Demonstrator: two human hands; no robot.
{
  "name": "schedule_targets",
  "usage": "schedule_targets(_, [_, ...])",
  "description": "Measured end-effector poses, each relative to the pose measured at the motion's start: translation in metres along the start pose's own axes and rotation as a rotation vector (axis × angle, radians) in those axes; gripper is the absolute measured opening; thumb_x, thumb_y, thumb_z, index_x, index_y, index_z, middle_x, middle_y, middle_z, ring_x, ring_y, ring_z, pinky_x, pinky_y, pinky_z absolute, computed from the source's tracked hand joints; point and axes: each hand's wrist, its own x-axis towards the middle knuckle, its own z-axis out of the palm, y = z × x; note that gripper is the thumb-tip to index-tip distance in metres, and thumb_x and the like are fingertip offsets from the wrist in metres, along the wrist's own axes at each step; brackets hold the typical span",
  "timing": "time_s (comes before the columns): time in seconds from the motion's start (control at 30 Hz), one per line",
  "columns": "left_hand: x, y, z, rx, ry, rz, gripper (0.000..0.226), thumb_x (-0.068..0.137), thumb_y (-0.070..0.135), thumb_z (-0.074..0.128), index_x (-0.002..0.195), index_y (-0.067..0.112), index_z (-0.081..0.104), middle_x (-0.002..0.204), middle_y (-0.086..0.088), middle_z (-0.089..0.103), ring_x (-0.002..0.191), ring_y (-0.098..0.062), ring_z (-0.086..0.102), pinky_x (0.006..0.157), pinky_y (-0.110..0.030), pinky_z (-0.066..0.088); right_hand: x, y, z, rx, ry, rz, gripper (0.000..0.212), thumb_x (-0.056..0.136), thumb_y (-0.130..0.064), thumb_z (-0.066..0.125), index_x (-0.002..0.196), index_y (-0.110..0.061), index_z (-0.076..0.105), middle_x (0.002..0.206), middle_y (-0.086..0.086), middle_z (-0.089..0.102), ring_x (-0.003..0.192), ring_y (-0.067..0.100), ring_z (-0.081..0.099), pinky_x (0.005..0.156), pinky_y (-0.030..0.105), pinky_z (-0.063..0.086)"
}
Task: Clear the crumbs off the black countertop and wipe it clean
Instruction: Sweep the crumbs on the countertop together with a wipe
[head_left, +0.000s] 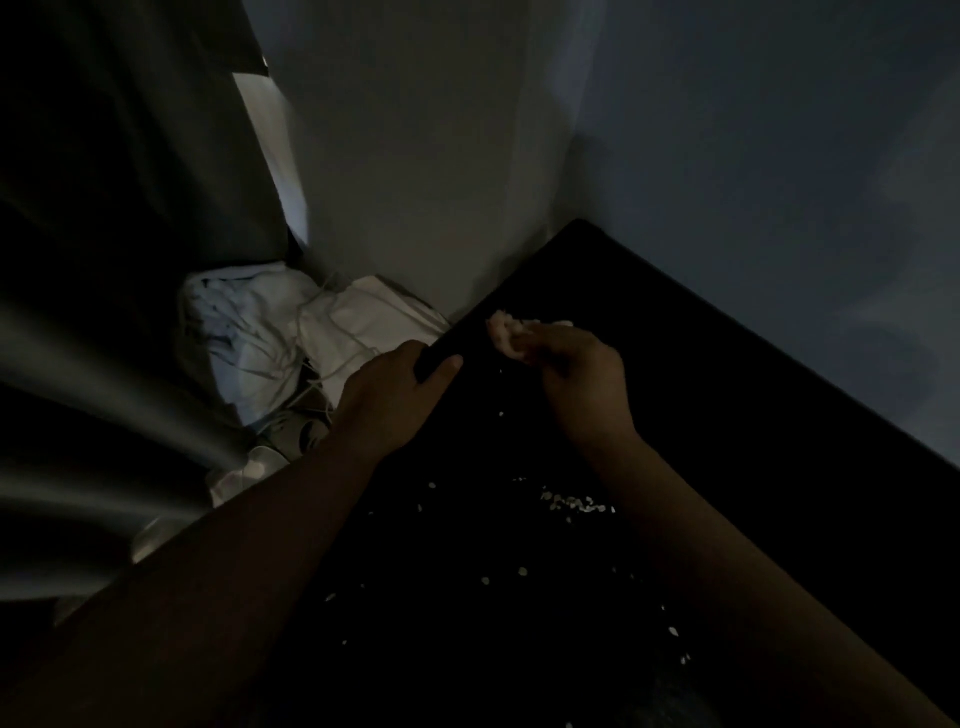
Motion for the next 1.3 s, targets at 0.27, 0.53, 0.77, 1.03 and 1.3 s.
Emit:
schedule_targets(0.27, [-0.053, -0.033, -0.024, -0.121, -0.08, -0.084, 0.056, 0.081, 0.068, 0.036, 0.111, 0.025, 0.056, 0.106, -0.005, 0.064, 0.1, -0.026, 0.059, 0.089, -0.04, 0.047, -0.085, -0.012, -0.022, 0.007, -0.33, -0.237, 0.011, 0.082, -0.005, 0.069, 0.091, -0.006, 0.075, 0.104, 0.004, 0.071, 0.106, 0.01, 0.063, 0.098, 0.025, 0.045])
schedule_targets(0.53, [-0.074, -0.038, -0.038, -0.196, -0.112, -0.067, 0.046, 0.088, 0.056, 0.051, 0.116, 0.019, 0.057, 0.113, -0.005, 0.063, 0.11, -0.022, 0.056, 0.096, -0.036, 0.042, -0.086, -0.037, -0.028, 0.311, -0.267, -0.046, 0.017, 0.083, 0.008, 0.063, 0.085, -0.003, 0.075, 0.098, 0.004, 0.075, 0.098, 0.018, 0.07, 0.091, 0.033, 0.052])
schedule_targets(0.77, [-0.085, -0.045, -0.031, -0.196, 0.026, -0.098, 0.047, 0.089, 0.046, 0.056, 0.13, 0.023, 0.053, 0.128, 0.0, 0.059, 0.119, -0.016, 0.051, 0.096, -0.022, 0.037, -0.07, -0.02, 0.011, -0.007, -0.163, -0.137, 0.029, 0.081, 0.009, 0.066, 0.091, -0.015, 0.075, 0.101, -0.01, 0.069, 0.1, 0.009, 0.066, 0.094, 0.022, 0.048])
schedule_targets(1.03, [-0.131, -0.055, -0.043, -0.132, 0.064, 0.05, 0.06, 0.083, 0.042, 0.047, 0.133, 0.008, 0.049, 0.134, -0.013, 0.051, 0.126, -0.026, 0.045, 0.107, -0.036, 0.034, -0.135, -0.02, -0.011, 0.13, -0.339, -0.009, 0.018, 0.077, 0.014, 0.063, 0.083, 0.001, 0.074, 0.101, 0.005, 0.068, 0.099, 0.014, 0.063, 0.088, 0.023, 0.048])
schedule_targets(1.3, [-0.189, -0.084, -0.054, 0.056, 0.067, 0.144, 0.061, 0.085, 0.037, 0.046, 0.14, 0.01, 0.04, 0.149, -0.009, 0.035, 0.137, -0.017, 0.027, 0.111, -0.029, 0.019, -0.079, -0.062, 0.033, 0.238, -0.247, 0.021, 0.015, 0.085, 0.006, 0.063, 0.087, -0.005, 0.074, 0.099, 0.005, 0.074, 0.095, 0.016, 0.069, 0.09, 0.029, 0.053])
